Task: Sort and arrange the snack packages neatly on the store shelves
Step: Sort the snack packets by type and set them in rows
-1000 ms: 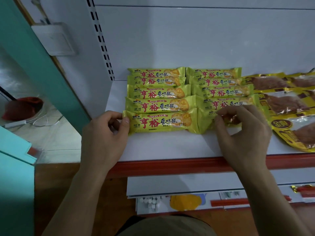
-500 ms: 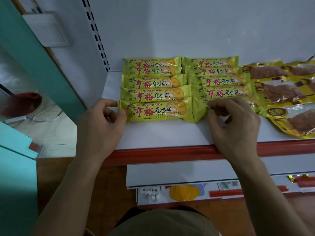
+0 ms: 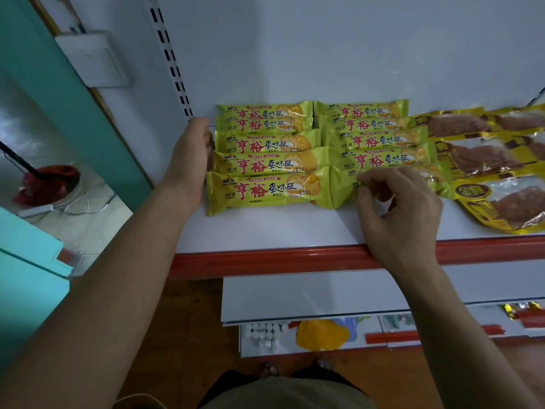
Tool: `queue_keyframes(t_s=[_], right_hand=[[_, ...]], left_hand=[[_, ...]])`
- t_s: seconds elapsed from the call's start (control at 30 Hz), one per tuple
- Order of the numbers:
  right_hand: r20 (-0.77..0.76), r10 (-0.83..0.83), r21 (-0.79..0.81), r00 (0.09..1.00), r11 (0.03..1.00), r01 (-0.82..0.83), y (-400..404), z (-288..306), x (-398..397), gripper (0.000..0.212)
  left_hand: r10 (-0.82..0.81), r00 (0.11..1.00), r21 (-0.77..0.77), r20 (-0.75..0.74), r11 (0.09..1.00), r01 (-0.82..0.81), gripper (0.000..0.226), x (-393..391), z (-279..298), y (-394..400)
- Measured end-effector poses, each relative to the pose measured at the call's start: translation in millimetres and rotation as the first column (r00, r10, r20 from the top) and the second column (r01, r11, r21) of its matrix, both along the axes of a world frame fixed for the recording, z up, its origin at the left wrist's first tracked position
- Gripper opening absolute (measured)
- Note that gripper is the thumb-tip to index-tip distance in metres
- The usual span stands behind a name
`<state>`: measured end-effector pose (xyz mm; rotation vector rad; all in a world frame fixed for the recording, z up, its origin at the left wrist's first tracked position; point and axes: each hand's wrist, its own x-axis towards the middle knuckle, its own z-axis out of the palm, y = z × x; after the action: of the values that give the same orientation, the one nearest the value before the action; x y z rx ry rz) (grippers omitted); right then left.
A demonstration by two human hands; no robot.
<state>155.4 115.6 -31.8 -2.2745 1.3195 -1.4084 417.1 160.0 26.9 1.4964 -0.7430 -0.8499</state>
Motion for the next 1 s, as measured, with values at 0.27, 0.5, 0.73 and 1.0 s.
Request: queue_keyframes(t_s=[0.27,0.5,0.73,1.0], right_hand=[[-0.012,0.011,-0.022,1.0,1.0,-0.011,0.8,-4.2,-1.3,0.011],[-0.02,0.009,-0.038,1.0,0.999,-0.009,0.8,-5.5,-0.7,0.011],[-0.014,0.008,-0.043,1.0,0.999,-0.009,0.2,-6.1,-0.8,0.011],[-0.002,0.013,-0.037,1.0,0.999,-0.013,-0.9,-6.0,-1.0,0.011]], left_hand=[[-0.108,0.993,-0.016,-0.045,0.994,0.108,0.056,-6.6,-12.4,-9.2],[-0.066,0.997,0.006,-0.049,0.998,0.066,0.047,-8.5,-11.5,-10.4],[-0.009,0.999,-0.042,-0.048,0.999,0.007,0.061,2.2,0.9,-26.7],[-0.138,0.987,0.036,0.087,0.99,0.136,0.054,8.3,-0.2,-27.9]])
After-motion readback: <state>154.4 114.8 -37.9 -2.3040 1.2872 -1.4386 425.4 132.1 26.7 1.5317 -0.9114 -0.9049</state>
